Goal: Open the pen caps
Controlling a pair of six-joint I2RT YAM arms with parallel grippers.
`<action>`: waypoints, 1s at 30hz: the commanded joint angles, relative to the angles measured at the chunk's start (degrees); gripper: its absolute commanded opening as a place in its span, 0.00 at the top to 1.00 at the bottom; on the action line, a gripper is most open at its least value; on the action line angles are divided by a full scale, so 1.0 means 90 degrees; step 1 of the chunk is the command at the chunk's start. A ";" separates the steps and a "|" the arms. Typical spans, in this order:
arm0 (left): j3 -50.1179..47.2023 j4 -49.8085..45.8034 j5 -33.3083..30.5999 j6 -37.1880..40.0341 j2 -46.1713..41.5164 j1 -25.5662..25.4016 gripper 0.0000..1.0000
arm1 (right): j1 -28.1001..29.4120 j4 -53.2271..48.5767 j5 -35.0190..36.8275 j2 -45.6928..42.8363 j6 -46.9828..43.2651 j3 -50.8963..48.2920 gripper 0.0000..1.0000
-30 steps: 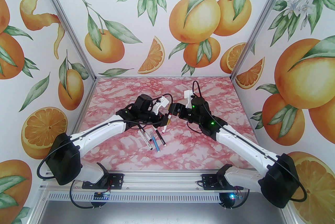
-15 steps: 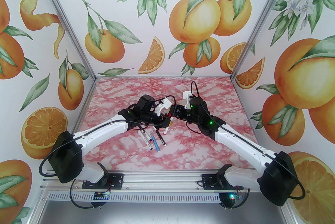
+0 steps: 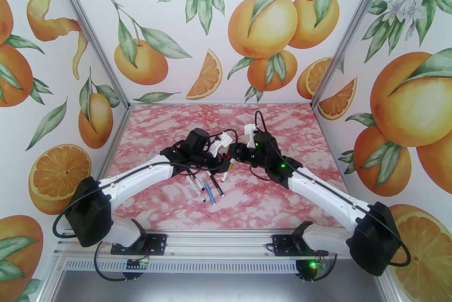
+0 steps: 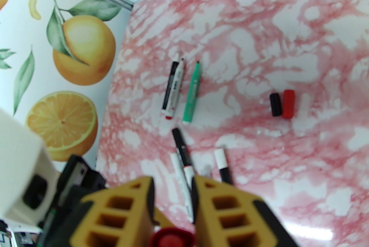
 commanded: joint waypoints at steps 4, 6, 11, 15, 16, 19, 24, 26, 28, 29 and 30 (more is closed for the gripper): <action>0.0142 -0.0009 -0.0029 0.0126 -0.0046 -0.0031 0.92 | 0.0053 0.0115 -0.0117 0.0043 0.0019 0.0012 0.82; 0.0142 -0.0009 -0.0033 0.0117 -0.0041 -0.0026 0.92 | 0.0049 0.0114 -0.0107 0.0035 0.0029 0.0009 0.82; 0.0132 0.0001 -0.0058 0.0107 -0.0060 -0.0032 0.92 | 0.0055 0.0125 -0.0131 0.0063 0.0036 0.0020 0.82; 0.0112 0.0012 -0.0069 0.0089 -0.0066 -0.0029 0.92 | 0.0057 0.0166 -0.0175 0.0082 0.0058 0.0020 0.78; 0.0108 0.0011 -0.0070 0.0087 -0.0061 -0.0022 0.92 | 0.0058 0.0171 -0.0175 0.0075 0.0058 0.0019 0.77; 0.0123 0.0011 -0.0062 0.0087 -0.0063 -0.0031 0.92 | 0.0066 0.0174 -0.0182 0.0079 0.0058 0.0016 0.77; 0.0118 0.0021 -0.0069 0.0078 -0.0058 -0.0026 0.92 | 0.0067 0.0183 -0.0212 0.0099 0.0068 0.0014 0.75; 0.0119 0.0023 -0.0065 0.0078 -0.0061 -0.0027 0.92 | 0.0063 0.0183 -0.0229 0.0104 0.0067 0.0020 0.74; 0.0123 0.0011 -0.0068 0.0078 -0.0066 -0.0033 0.92 | 0.0066 0.0183 -0.0234 0.0113 0.0068 0.0020 0.74; 0.0123 0.0011 -0.0066 0.0078 -0.0070 -0.0029 0.92 | 0.0066 0.0192 -0.0234 0.0125 0.0068 0.0020 0.73; 0.0119 0.0011 -0.0063 0.0078 -0.0071 -0.0031 0.92 | 0.0077 0.0193 -0.0243 0.0128 0.0068 0.0019 0.73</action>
